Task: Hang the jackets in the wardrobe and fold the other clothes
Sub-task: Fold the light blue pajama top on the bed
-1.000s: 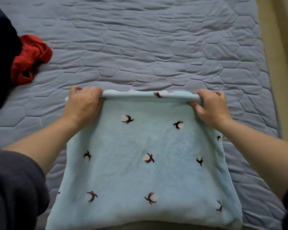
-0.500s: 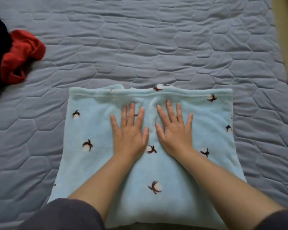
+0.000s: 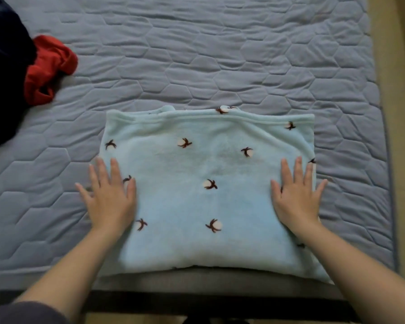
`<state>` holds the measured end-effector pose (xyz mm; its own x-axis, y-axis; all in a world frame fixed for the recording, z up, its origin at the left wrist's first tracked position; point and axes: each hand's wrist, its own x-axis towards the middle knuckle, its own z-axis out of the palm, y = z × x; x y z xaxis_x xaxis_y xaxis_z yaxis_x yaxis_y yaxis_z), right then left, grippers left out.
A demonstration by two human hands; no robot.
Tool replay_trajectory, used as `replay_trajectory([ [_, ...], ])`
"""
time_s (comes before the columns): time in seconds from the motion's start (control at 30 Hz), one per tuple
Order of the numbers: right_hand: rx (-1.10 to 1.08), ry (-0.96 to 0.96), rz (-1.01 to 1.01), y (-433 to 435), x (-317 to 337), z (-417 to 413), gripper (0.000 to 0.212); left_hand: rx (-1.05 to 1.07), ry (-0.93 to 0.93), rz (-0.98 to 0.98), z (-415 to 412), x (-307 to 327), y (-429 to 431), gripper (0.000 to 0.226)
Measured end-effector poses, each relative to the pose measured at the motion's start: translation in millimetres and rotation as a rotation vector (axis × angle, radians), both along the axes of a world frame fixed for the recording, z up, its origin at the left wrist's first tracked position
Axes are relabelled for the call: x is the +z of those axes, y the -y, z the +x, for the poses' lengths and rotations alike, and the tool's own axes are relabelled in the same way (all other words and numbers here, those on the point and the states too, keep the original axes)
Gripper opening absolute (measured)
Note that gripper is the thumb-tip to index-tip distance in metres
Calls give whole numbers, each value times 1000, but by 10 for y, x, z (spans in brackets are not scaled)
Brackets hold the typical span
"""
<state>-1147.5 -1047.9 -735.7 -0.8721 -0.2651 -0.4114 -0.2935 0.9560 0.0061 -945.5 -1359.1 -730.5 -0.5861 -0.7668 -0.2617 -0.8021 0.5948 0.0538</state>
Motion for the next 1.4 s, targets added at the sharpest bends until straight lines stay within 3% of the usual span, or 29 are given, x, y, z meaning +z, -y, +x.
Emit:
replay_trajectory([
  [0.17, 328, 28, -267, 411, 197, 1078, 60, -336, -132, 104, 99, 161, -1035, 65],
  [0.37, 430, -53, -180, 62, -428, 1365, 57, -413, -40, 63, 594, -500, -1140, 67],
  [0.47, 347, -58, -121, -364, -510, 1364, 63, -365, -19, 25, 927, -627, -947, 71],
  [0.57, 162, -6, -16, -716, -329, 1348, 67, -94, 79, 37, 1282, -446, -866, 70],
  [0.67, 127, 114, 114, -856, -72, 1246, 64, 214, 129, 101, 1534, -87, -898, 64],
  [0.77, 161, 17, -4, -639, 228, 977, 46, 309, -146, 136, 1427, 271, -1106, 37],
  [0.87, 185, 20, -107, -248, 470, 593, 31, 632, -327, 545, 1092, 457, -1478, 12],
  [0.97, 224, 129, -210, 242, 560, 214, 50, 1225, -495, 1146, 678, 420, -1798, 27],
  [1.07, 333, 198, -250, 773, 521, -121, 66, 1626, -840, 1342, 417, 299, -2006, 30],
  [1.2, 422, 255, -224, 1374, 309, -419, 76, 1703, -1041, 1421, 309, 116, -2190, 40],
  [1.4, 564, 178, -116, 1967, -77, -683, 84, 1593, -1263, 1568, 307, -133, -2310, 58],
])
